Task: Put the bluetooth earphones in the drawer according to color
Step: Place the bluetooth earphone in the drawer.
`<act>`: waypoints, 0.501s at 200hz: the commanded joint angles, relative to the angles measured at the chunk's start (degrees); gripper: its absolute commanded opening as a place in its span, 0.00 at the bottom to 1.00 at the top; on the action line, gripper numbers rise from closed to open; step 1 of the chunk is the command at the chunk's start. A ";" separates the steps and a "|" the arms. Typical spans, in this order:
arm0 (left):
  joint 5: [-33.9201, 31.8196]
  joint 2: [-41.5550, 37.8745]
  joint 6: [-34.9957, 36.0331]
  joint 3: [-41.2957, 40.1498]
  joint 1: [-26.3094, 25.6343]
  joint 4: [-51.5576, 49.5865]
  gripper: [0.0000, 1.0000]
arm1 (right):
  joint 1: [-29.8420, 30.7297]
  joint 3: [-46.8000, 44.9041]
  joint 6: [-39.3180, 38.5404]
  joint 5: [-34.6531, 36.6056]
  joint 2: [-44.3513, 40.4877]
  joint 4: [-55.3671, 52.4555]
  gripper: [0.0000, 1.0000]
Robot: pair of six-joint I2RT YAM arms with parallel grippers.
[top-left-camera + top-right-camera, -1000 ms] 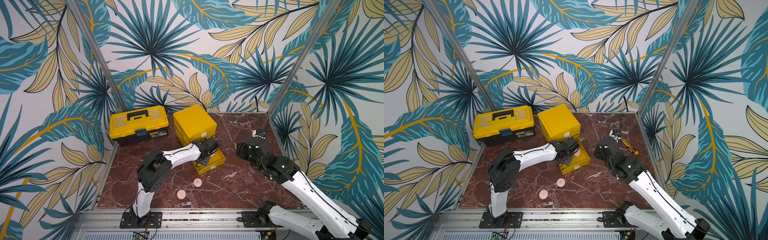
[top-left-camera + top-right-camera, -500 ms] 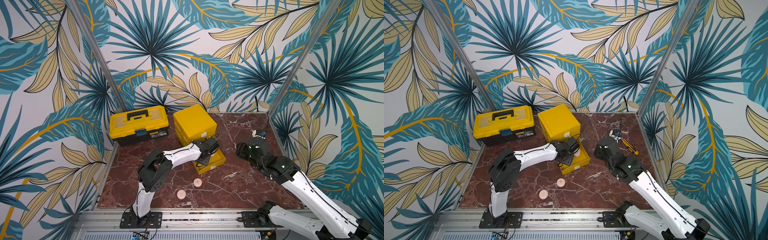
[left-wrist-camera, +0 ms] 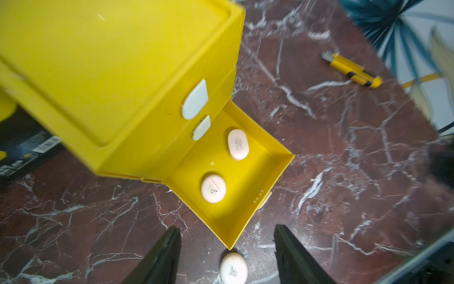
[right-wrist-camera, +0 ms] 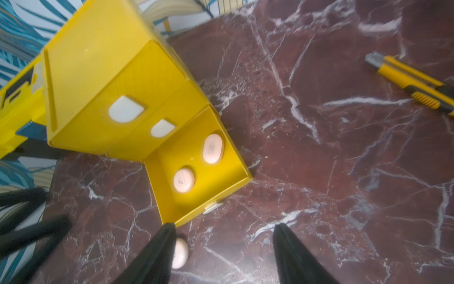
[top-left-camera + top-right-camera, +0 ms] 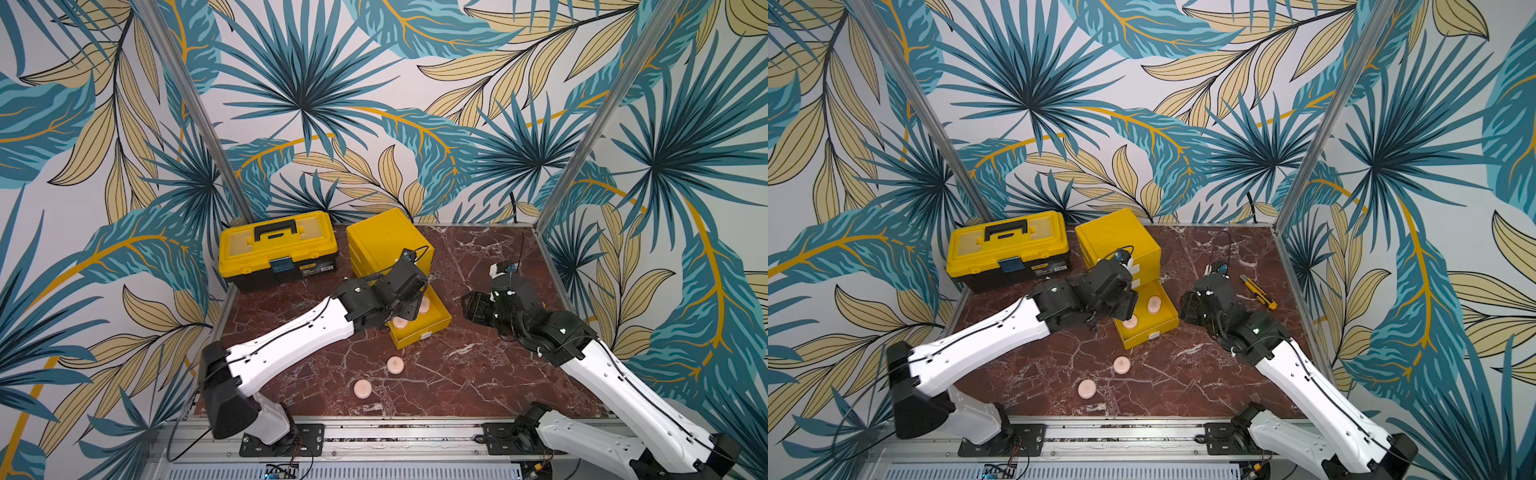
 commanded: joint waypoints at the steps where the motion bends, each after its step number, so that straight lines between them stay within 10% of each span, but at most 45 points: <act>1: -6.11 -8.31 -4.00 -5.58 0.57 -6.44 0.65 | 4.17 -0.76 -0.93 -4.86 4.36 -1.85 0.68; 100: -21.67 -34.50 -16.67 -14.68 1.55 -27.90 0.74 | 24.08 2.96 11.69 -4.49 30.37 6.19 0.76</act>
